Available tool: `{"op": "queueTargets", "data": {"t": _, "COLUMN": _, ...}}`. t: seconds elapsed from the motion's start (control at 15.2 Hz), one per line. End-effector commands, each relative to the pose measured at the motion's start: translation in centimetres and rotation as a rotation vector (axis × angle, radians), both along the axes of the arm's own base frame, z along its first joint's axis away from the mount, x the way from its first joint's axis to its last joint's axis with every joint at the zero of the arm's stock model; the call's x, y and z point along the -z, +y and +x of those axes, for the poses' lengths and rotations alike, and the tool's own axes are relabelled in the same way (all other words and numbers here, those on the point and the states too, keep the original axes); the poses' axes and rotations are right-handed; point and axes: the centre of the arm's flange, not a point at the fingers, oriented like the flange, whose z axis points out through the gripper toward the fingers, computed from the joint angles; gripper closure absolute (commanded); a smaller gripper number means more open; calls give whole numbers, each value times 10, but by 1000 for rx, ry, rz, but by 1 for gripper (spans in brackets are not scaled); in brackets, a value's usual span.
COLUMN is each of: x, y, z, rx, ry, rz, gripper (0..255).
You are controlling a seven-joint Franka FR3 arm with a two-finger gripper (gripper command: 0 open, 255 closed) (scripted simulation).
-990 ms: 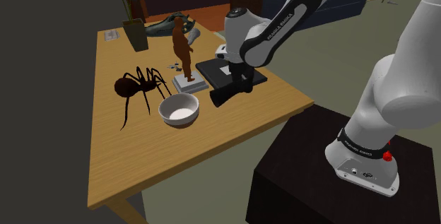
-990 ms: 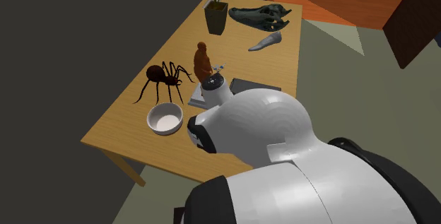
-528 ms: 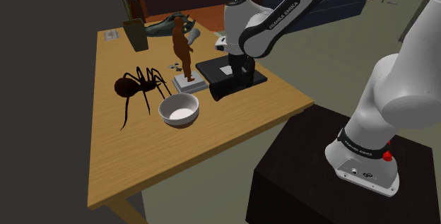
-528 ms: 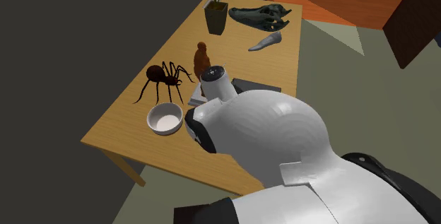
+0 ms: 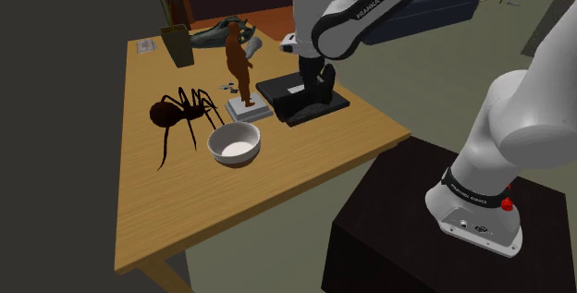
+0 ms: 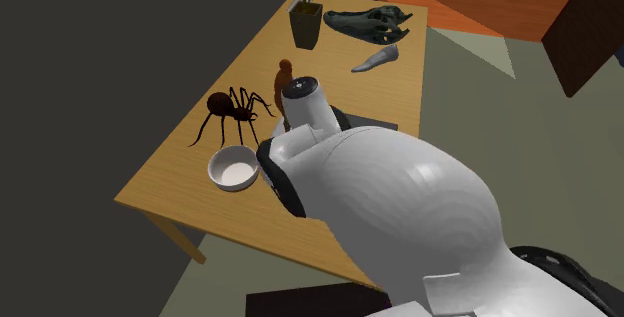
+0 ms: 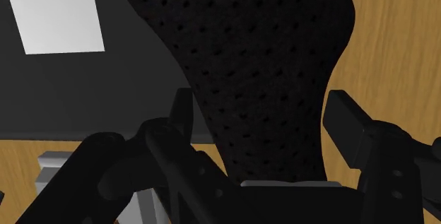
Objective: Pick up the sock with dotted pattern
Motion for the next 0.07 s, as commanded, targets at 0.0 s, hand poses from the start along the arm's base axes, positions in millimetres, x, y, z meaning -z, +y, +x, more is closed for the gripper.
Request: {"op": "queueTargets", "data": {"t": 0.0, "x": -3, "y": 0, "z": 0, "rx": 0, "ry": 0, "rz": 0, "gripper": 255}}
